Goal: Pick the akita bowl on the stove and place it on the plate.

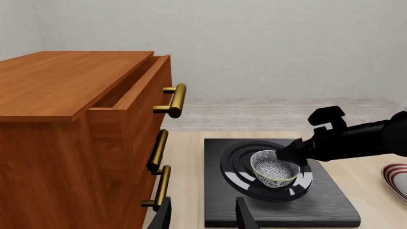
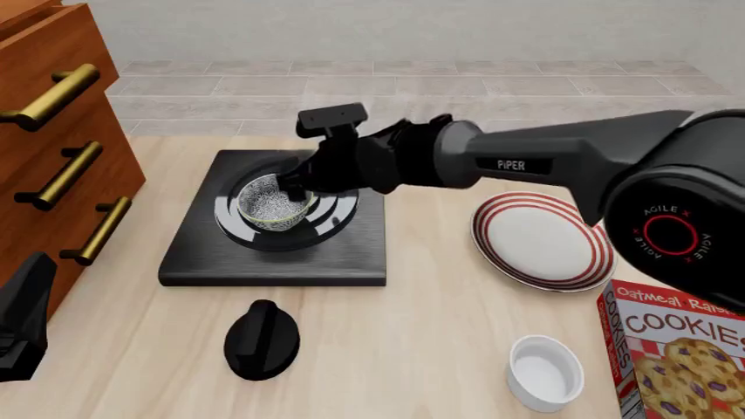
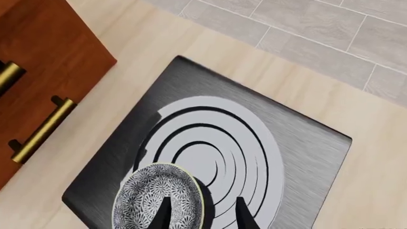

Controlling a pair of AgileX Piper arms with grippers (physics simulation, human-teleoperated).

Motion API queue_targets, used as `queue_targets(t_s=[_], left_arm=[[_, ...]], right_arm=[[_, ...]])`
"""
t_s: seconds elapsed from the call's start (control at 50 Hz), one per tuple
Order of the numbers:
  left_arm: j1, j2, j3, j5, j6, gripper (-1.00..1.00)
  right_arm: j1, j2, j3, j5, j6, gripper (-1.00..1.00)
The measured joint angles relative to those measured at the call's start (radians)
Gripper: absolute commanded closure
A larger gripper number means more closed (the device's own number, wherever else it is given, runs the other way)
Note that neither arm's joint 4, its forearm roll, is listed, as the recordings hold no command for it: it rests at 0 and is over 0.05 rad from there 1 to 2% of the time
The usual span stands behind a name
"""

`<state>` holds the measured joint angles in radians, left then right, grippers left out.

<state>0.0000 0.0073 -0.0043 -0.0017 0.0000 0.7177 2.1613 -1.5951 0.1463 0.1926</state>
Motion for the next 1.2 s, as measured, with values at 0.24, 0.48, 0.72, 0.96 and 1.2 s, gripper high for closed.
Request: queue_targets(t_s=[0.24, 0.48, 0.72, 0.96, 1.2], left_arm=[[0.0, 0.0, 0.0, 0.0, 0.0, -1.0], [0.0, 0.0, 0.0, 0.0, 0.0, -1.0], [0.0, 0.0, 0.0, 0.0, 0.0, -1.0], [0.0, 0.0, 0.0, 0.0, 0.0, -1.0], [0.0, 0.0, 0.0, 0.0, 0.0, -1.0]], right_arm=[[0.004, 0.014, 0.013, -0.023, 0.013, -1.0], [0.004, 0.032, 0.02, -0.043, 0.024, -1.0], [0.003, 0.046, 0.021, -0.059, 0.035, -1.0], [0.003, 0.053, 0.019, -0.07, 0.043, -1.0], [0.004, 0.052, 0.028, -0.082, 0.05, 1.0]])
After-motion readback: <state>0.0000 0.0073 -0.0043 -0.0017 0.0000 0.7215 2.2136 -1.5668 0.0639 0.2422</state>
